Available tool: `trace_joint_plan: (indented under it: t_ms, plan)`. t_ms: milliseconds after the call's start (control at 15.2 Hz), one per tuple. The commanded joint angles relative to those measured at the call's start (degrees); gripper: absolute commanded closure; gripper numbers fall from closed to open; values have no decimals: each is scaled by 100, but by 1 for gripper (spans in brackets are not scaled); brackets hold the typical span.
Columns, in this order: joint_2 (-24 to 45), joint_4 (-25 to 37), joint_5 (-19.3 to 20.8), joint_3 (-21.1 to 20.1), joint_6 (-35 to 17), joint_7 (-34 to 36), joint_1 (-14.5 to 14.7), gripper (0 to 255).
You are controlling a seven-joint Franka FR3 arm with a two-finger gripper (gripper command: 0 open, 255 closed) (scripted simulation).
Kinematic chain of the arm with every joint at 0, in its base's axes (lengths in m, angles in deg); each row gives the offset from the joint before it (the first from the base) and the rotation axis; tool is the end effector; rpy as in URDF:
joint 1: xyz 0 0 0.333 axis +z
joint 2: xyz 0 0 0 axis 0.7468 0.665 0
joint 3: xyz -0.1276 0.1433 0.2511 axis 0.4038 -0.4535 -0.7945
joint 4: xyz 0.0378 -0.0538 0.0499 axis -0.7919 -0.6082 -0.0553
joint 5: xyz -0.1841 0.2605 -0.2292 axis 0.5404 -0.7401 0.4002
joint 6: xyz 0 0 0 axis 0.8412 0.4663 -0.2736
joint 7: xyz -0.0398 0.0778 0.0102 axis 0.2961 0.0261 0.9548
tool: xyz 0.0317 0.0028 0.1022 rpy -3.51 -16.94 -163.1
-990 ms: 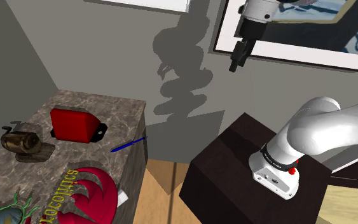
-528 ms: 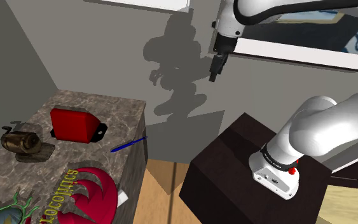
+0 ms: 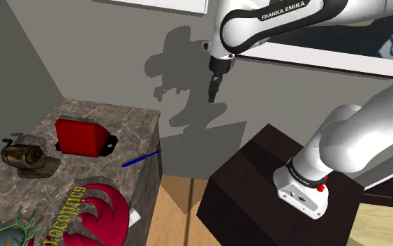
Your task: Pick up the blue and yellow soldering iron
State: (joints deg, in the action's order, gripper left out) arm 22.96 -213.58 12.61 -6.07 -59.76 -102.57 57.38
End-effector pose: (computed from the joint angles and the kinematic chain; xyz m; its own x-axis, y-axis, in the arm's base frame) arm 0.4403 0.0845 0.4077 0.8654 0.5002 -0.0281 0.4920 -0.8592 -0.1404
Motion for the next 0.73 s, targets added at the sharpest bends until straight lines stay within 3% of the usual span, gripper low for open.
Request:
trace_joint_plan:
  t_ms: [0,660]
  plan:
    - [429,168,-3,-83,-270,-157,106,0]
    - [2453,1202,248,-474,-1270,-790,526,0]
